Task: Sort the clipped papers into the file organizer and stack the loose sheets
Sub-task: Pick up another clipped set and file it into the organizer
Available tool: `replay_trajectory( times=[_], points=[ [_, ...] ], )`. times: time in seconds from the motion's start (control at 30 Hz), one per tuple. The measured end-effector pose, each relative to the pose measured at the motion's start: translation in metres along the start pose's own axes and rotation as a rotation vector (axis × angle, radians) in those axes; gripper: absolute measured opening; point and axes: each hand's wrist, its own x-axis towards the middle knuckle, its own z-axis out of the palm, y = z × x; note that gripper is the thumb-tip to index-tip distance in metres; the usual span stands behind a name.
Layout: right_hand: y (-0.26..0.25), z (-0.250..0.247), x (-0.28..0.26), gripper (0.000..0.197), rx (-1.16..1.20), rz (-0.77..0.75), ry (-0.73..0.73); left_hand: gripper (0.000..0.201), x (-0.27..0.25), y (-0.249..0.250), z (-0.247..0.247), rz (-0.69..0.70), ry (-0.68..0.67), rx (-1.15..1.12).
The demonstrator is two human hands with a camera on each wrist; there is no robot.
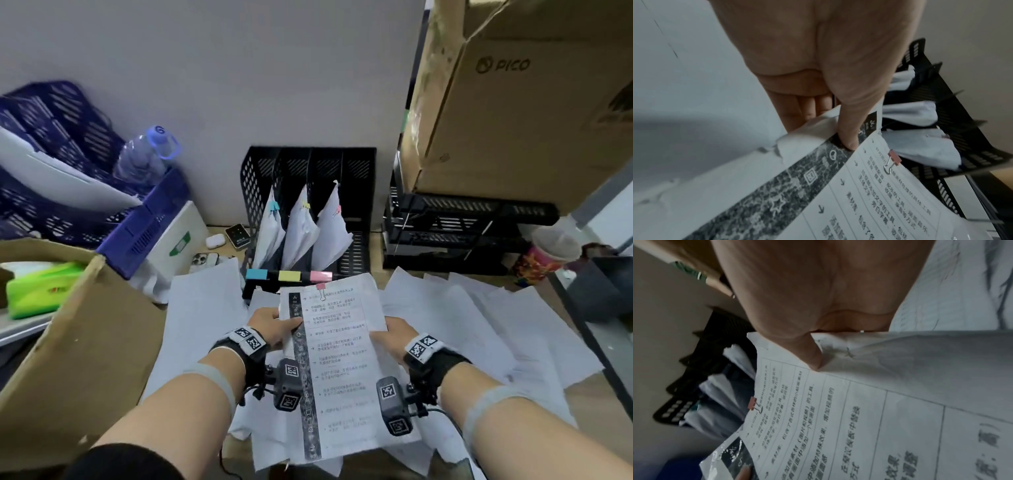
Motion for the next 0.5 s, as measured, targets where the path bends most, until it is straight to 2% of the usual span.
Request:
replay_trajectory(
  times=[0.13, 0.23, 0.27, 0.33, 0.37, 0.4, 0.47, 0.5],
  points=[
    [-0.018, 0.025, 0.009, 0.028, -0.076, -0.002, 0.019, 0.019, 0.005, -0.007, -0.031, 0.022, 0.032, 0.048],
    [-0.027, 0.036, 0.016, 0.021, -0.122, 0.037, 0.108, 0.012, 0.01, -0.007, -0.043, 0.044, -0.011, 0.043],
    [-0.028, 0.038, 0.02, 0.026, -0.149, 0.062, 0.182, 0.012, 0.012, -0.006, -0.045, 0.051, -0.027, 0.053],
    [-0.038, 0.041, 0.019, 0.052, -0.232, 0.088, 0.379, 0.011, 0.017, -0.003, -0.049, 0.084, -0.064, 0.094],
    [-0.045, 0.044, 0.016, 0.063, -0.263, 0.071, 0.399, 0.007, 0.019, 0.001, -0.049, 0.11, -0.094, 0.116],
    [-0.052, 0.049, 0.013, 0.067, -0.278, 0.04, 0.345, 0.006, 0.02, 0.004, -0.05, 0.137, -0.122, 0.133],
    [-0.073, 0.062, -0.001, 0.074, -0.202, 0.045, 0.072, 0.014, 0.022, 0.014, -0.048, 0.179, -0.186, 0.158],
    [-0.083, 0.07, -0.009, 0.086, -0.149, 0.084, -0.057, 0.018, 0.024, 0.02, -0.044, 0.199, -0.218, 0.163]
  ],
)
